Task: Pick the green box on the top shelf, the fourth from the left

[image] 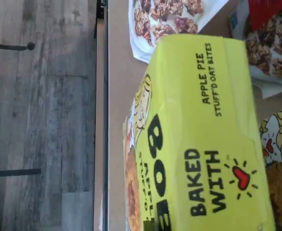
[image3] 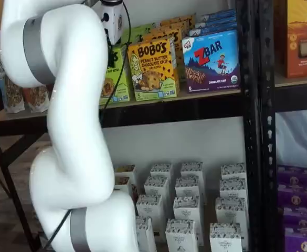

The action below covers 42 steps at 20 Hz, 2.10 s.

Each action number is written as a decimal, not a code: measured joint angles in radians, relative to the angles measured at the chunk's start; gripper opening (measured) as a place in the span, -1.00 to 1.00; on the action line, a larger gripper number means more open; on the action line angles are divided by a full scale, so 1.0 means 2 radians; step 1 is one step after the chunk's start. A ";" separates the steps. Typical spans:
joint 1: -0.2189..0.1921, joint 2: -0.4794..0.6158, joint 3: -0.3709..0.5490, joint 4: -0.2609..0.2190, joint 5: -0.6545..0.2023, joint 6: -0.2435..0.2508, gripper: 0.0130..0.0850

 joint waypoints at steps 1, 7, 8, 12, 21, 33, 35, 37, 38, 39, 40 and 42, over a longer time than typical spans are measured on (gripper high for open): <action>0.000 0.000 0.000 0.000 0.000 0.000 -0.11; -0.001 -0.001 0.001 0.002 0.000 -0.001 -0.56; -0.001 -0.001 0.000 0.002 0.001 -0.001 -0.56; 0.001 0.001 -0.004 -0.006 0.006 0.001 -0.56; 0.003 -0.001 0.000 -0.005 0.000 0.002 -0.56; 0.000 -0.001 -0.002 -0.001 0.005 0.000 -0.56; -0.001 -0.001 -0.002 0.000 0.005 0.000 -0.56; -0.002 -0.002 -0.001 0.003 0.004 -0.001 -0.56; -0.002 -0.003 -0.001 0.004 0.003 -0.001 -0.56; -0.002 -0.004 0.001 0.005 0.002 -0.001 -0.56; -0.002 -0.005 0.003 0.005 -0.001 -0.001 -0.67; -0.002 -0.006 0.004 0.005 -0.004 -0.001 -0.78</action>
